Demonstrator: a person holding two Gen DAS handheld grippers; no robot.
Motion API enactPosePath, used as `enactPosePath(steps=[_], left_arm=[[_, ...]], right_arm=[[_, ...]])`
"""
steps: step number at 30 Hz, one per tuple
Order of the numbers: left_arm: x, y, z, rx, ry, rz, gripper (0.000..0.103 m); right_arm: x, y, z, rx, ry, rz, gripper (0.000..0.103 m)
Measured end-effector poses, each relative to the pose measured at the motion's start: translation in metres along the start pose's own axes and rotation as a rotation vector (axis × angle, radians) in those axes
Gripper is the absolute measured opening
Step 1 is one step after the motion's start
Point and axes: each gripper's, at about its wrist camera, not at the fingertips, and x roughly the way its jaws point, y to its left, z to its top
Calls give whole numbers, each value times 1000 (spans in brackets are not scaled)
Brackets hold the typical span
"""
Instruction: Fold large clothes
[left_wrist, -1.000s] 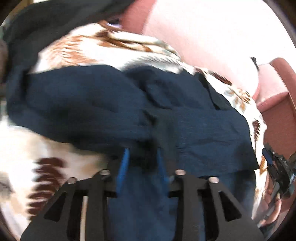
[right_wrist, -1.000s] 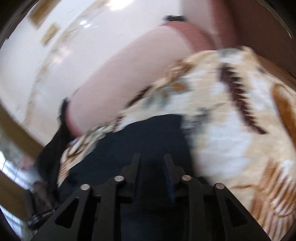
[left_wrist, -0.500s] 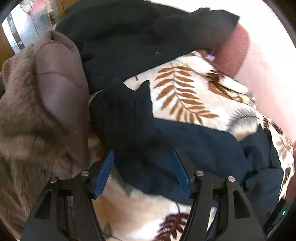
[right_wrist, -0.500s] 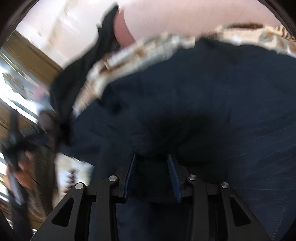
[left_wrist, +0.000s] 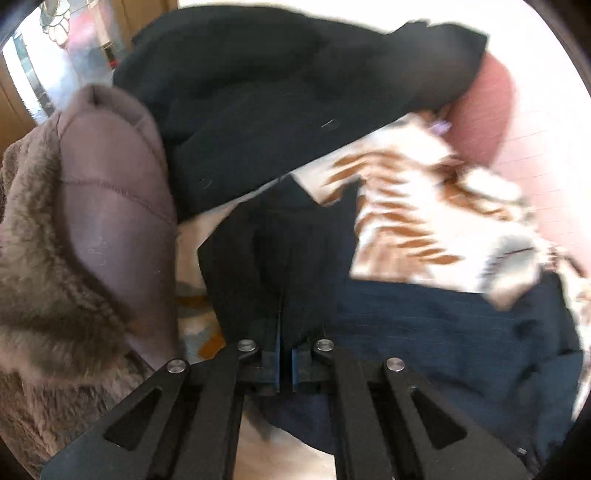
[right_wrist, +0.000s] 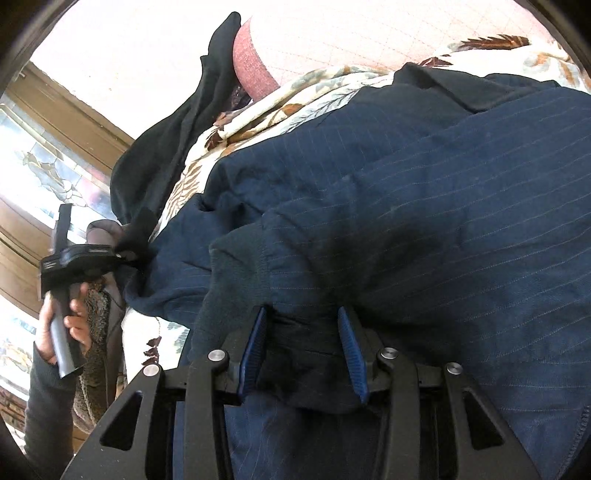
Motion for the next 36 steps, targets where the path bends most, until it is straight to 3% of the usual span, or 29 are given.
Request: enactPosePath(steps=[5,9,16,19,21,25,28,31,34,36], left_arm=[[-59,-32,-14,40,-50,-190,2],[-88,-77,-26,99,-59,-270,1],[-119,-164,-52,192,-32,-404,1],[-129,-201,-64,231,-19,-455,1],[-131,-218,-73,247,-4,-490,1],[-106,-262,-104,280,72,-538,2],[-58,-280,-134,279,188,-495,2],[-13,-280,-159,264,295,-422,3],[-15,-264,-163,226,298,-492,9],[-29,-250,-160,206,288,-543,23]], right_arm=[[-26,-4,-5,-8,-13,6,43],[-57,-14,-8,-31,-44,-28,44],[-120,-67,-17,-53,-136,-264,44],[-130,-98,-26,-22,-134,-339,46],[-127,-121,-34,40,-94,-317,45],[-136,-141,-50,108,-159,-193,46],[-138,-146,-52,133,-172,-156,46],[-139,-147,-51,148,-165,-145,45],[-150,-150,-50,188,-162,-131,48],[-160,-146,-48,210,-209,-73,48]])
